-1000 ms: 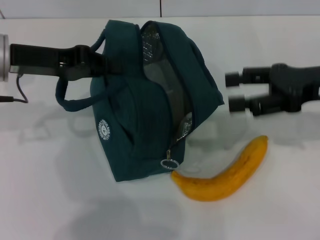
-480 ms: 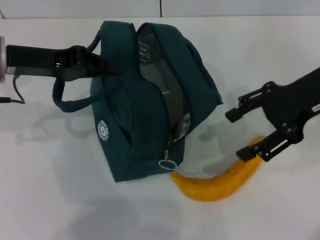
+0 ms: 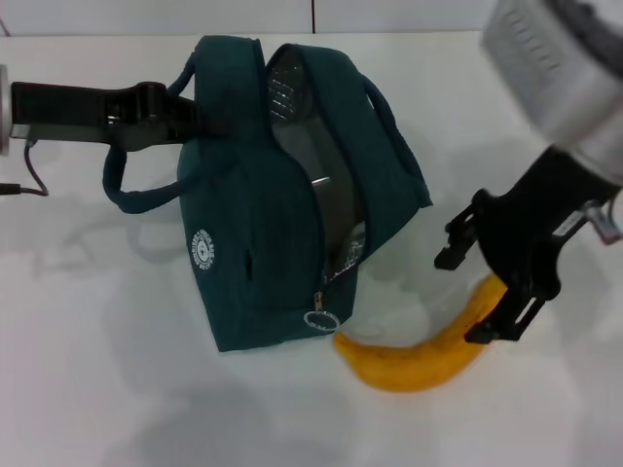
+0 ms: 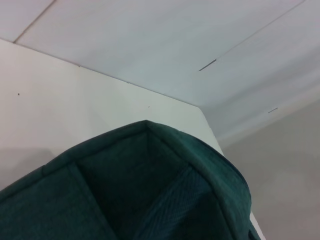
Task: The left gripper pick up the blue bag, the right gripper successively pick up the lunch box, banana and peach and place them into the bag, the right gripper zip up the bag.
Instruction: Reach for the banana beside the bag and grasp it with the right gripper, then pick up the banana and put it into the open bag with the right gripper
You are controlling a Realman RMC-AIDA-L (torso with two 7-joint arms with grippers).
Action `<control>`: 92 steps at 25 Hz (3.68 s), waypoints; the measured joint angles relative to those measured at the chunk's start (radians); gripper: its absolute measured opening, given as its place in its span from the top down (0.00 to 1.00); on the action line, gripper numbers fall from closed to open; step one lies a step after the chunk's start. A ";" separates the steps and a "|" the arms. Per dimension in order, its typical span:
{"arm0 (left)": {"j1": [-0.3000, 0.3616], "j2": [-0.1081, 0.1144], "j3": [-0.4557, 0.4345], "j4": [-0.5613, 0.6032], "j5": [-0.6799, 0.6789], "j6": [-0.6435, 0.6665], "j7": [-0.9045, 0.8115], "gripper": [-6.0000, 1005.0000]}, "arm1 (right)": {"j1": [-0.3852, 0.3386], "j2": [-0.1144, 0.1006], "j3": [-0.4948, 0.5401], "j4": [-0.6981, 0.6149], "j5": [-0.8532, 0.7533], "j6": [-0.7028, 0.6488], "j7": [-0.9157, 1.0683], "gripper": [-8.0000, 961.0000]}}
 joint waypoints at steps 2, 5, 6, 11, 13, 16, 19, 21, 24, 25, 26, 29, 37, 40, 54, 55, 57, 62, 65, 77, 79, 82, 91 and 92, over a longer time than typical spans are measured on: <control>-0.001 0.000 0.000 0.000 0.000 0.000 0.000 0.95 | 0.021 0.001 -0.061 0.004 -0.003 0.012 0.019 0.12; -0.001 -0.003 0.000 0.000 -0.001 -0.001 0.001 0.95 | 0.045 0.003 -0.165 0.007 -0.014 0.045 0.048 0.12; -0.001 -0.004 0.000 0.000 -0.001 -0.001 0.002 0.95 | 0.053 0.003 -0.196 0.008 -0.017 0.056 0.057 0.12; -0.001 -0.006 0.000 0.000 -0.001 -0.001 0.005 0.95 | 0.081 0.007 -0.339 0.008 -0.039 0.108 0.092 0.12; -0.001 -0.006 0.000 0.000 -0.001 -0.001 0.005 0.95 | 0.086 0.009 -0.392 0.009 -0.050 0.134 0.104 0.12; -0.002 -0.006 0.000 0.000 -0.001 -0.001 0.005 0.95 | 0.088 0.009 -0.444 0.016 -0.051 0.168 0.111 0.12; -0.004 -0.006 0.000 0.000 -0.001 0.000 0.005 0.95 | 0.086 0.010 -0.483 0.023 -0.052 0.199 0.113 0.12; -0.004 -0.006 0.000 0.000 -0.001 0.000 0.005 0.95 | 0.085 0.011 -0.505 0.029 -0.050 0.216 0.116 0.12; -0.005 -0.006 0.000 0.000 -0.001 0.001 0.005 0.95 | 0.085 0.011 -0.529 0.035 -0.041 0.227 0.127 0.12; -0.005 -0.006 0.000 0.000 -0.001 0.001 0.005 0.95 | 0.085 0.011 -0.536 0.035 -0.040 0.231 0.130 0.12; -0.006 -0.006 0.000 0.000 -0.001 0.001 0.005 0.95 | 0.085 0.011 -0.546 0.035 -0.039 0.237 0.134 0.12; -0.006 -0.007 0.000 0.000 -0.001 0.001 0.005 0.95 | 0.086 0.011 -0.572 0.036 -0.038 0.256 0.145 0.12; -0.007 -0.008 0.005 0.000 -0.001 0.001 0.014 0.95 | 0.089 0.010 -0.605 0.048 -0.027 0.291 0.151 0.13; -0.007 -0.008 0.001 -0.008 -0.001 0.000 0.024 0.95 | 0.090 0.010 -0.611 0.053 -0.024 0.304 0.151 0.13; -0.012 -0.008 0.000 -0.023 -0.001 -0.001 0.027 0.95 | 0.089 0.011 -0.650 0.070 -0.012 0.319 0.152 0.28; -0.013 -0.008 0.000 -0.023 -0.001 -0.001 0.027 0.95 | 0.090 0.010 -0.651 0.071 -0.012 0.320 0.152 0.30; -0.015 -0.008 0.000 -0.023 -0.001 -0.001 0.027 0.95 | 0.090 0.010 -0.654 0.072 -0.012 0.321 0.153 0.34; -0.015 -0.008 0.001 -0.023 -0.001 -0.001 0.027 0.95 | 0.092 0.011 -0.658 0.066 -0.021 0.315 0.166 0.42; -0.014 -0.007 0.000 -0.023 -0.001 -0.001 0.027 0.95 | 0.099 0.011 -0.654 0.063 -0.025 0.291 0.176 0.46; 0.002 0.001 -0.006 -0.023 -0.001 0.000 0.037 0.95 | 0.057 0.010 -0.617 -0.127 -0.055 0.140 0.186 0.54; 0.002 0.001 -0.016 -0.023 -0.002 0.000 0.041 0.95 | 0.042 0.009 -0.587 -0.148 -0.056 0.109 0.187 0.54; 0.005 0.001 -0.024 -0.023 -0.003 0.001 0.042 0.95 | 0.009 0.006 -0.514 -0.167 -0.069 0.064 0.184 0.54; 0.006 0.001 -0.026 -0.023 -0.014 0.001 0.042 0.95 | -0.062 -0.005 -0.183 -0.175 -0.154 -0.027 0.163 0.54; 0.005 0.001 -0.026 -0.023 -0.017 0.001 0.042 0.95 | -0.063 -0.006 -0.144 -0.167 -0.174 -0.028 0.165 0.54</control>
